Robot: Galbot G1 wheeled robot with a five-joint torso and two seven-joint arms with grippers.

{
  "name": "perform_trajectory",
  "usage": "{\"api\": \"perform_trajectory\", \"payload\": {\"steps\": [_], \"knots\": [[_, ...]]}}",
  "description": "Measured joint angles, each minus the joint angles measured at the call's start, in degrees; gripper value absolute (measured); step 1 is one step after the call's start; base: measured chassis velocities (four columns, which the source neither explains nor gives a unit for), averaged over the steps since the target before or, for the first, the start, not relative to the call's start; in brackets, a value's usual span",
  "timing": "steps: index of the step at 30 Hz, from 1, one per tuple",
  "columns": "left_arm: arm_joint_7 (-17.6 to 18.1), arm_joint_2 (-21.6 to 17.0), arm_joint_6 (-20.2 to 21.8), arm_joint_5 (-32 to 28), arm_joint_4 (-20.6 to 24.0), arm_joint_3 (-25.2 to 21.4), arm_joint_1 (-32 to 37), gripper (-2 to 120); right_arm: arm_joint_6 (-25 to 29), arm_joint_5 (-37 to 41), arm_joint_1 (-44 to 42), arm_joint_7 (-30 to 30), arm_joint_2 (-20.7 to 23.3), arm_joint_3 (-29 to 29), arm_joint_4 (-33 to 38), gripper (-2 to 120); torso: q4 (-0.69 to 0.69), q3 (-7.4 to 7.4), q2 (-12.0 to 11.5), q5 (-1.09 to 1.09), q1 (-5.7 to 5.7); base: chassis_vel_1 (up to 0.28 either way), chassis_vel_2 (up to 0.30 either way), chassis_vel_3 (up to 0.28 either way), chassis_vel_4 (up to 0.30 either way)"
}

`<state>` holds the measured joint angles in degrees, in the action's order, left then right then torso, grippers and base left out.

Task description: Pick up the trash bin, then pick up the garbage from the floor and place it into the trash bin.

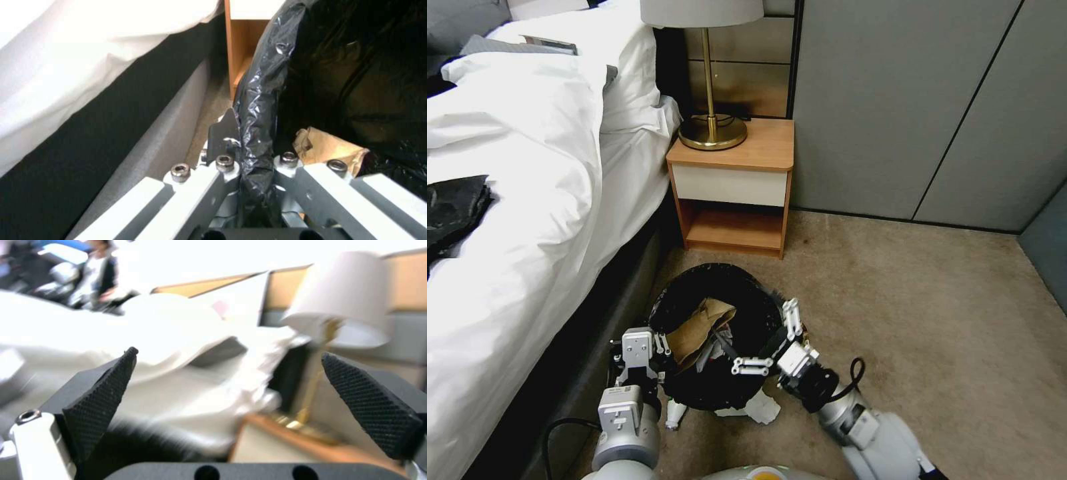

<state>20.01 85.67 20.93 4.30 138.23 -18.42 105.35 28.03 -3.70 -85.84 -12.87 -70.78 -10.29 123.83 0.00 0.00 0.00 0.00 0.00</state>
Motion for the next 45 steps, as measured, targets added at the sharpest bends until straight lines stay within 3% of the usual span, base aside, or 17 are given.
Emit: {"api": "perform_trajectory", "payload": {"steps": [4,5,8,16,26,29,35,36,38,42,44,45], "knots": [[0.11,0.16,0.00,-0.30,-0.17,-0.43,-0.10,1,-2.17,-1.56,-3.60,9.39,-2.14,-3.92,5.88,100,0.00,0.00,0.00,0.00,0.00,0.000,0.000,0.000,0.000],[0.11,0.16,0.00,-0.30,-0.17,-0.43,-0.10,1,-2.17,-1.56,-3.60,9.39,-2.14,-3.92,5.88,100,0.00,0.00,0.00,0.00,0.00,0.000,0.000,0.000,0.000],[0.30,0.20,0.00,-0.79,-0.17,-0.79,-0.15,1,-2.31,-3.09,-9.58,17.65,-4.79,-8.42,6.89,100,-0.01,0.00,0.00,0.01,0.00,0.000,0.000,0.000,0.000],[0.43,0.08,0.36,-1.79,0.09,-1.36,-0.51,1,1.46,-1.71,-17.66,22.38,-6.10,-13.38,1.65,100,-0.01,0.00,0.00,0.01,0.00,0.000,0.000,0.000,0.000],[0.52,0.23,0.47,-1.97,0.43,-1.51,-0.54,1,0.89,-0.15,-17.03,23.02,-7.04,-12.86,-1.24,100,0.00,0.00,0.00,0.00,0.00,0.000,0.000,0.000,0.000],[0.53,0.26,0.48,-1.98,0.64,-1.53,-0.50,1,-0.75,0.79,-15.39,22.75,-6.64,-12.73,-1.71,100,-0.01,0.00,0.00,0.00,0.00,0.000,0.000,0.000,0.000],[0.58,0.49,0.49,-1.81,1.03,-1.50,0.16,1,-12.31,7.47,-5.35,19.72,-4.62,-12.37,-4.40,100,0.00,0.00,0.00,-0.01,0.00,0.000,0.000,0.000,0.000],[0.58,0.49,0.49,-1.81,1.03,-1.50,0.16,1,-12.31,7.47,-5.35,19.72,-4.62,-12.37,-4.40,100,0.00,0.00,0.00,-0.01,0.00,0.000,0.000,0.000,0.000],[0.60,0.73,0.48,-1.52,1.07,-1.36,0.25,1,-18.10,10.20,-0.21,18.71,-3.94,-10.47,-8.81,100,0.01,0.00,0.00,-0.01,0.00,0.000,0.000,0.000,0.000],[0.69,0.88,0.46,-1.19,1.00,-1.30,0.27,1,-21.70,10.66,3.57,18.11,-3.81,-8.37,-14.09,100,0.00,0.00,0.00,0.00,0.00,0.000,0.000,0.000,0.000],[0.79,0.89,0.46,-1.08,0.67,-1.23,0.26,1,-23.66,9.31,7.89,17.74,-4.15,-5.85,-21.95,100,0.00,0.00,0.00,-0.02,0.00,0.000,0.000,0.000,0.000],[0.79,0.89,0.46,-1.08,0.67,-1.23,0.26,1,-23.66,9.31,7.89,17.74,-4.15,-5.85,-21.95,100,0.00,0.00,0.00,-0.02,0.00,0.000,0.000,0.000,0.000]]}}
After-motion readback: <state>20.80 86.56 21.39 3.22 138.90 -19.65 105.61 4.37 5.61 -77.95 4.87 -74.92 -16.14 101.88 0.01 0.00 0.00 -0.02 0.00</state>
